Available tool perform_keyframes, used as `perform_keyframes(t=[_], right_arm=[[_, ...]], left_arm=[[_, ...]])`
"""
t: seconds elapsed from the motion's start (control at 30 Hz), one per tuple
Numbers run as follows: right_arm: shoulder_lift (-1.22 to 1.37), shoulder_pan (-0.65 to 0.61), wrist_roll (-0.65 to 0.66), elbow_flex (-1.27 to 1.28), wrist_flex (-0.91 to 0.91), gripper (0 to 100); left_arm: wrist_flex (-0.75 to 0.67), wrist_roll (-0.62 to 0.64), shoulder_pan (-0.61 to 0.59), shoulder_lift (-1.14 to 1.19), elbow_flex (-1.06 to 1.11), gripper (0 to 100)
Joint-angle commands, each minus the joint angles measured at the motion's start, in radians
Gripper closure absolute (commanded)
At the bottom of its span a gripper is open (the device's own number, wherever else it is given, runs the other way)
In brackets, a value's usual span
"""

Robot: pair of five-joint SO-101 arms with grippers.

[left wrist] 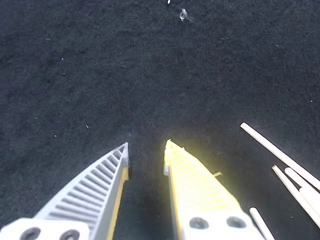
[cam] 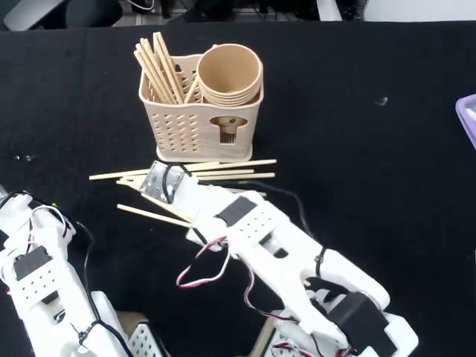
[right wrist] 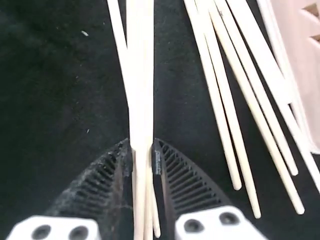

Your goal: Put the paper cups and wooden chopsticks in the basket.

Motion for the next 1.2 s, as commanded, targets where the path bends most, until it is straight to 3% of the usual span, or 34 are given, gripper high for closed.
perform_keyframes(t=[0.0,0.2,0.4,0.77,1.17], right_arm=[[-0.018,-0.011,-0.077,0.004,-0.075,98.8],[-0.018,-0.006,-0.084,-0.021,-0.104,98.8],[-0.010,-0.011,-0.091,-0.206,-0.109,98.8],[-0.012,-0.049,-0.092,-0.707,0.178,98.8],[-0.008,-0.051,-0.203,-0.914,0.094,98.8]], left_arm=[[-0.020,0.005,-0.005,-0.003,-0.035,87],[-0.020,0.005,-0.004,-0.003,-0.036,87],[-0.020,0.005,-0.002,-0.003,-0.036,87],[-0.020,0.005,-0.004,-0.003,-0.035,87],[-0.020,0.005,-0.004,-0.003,-0.035,87]])
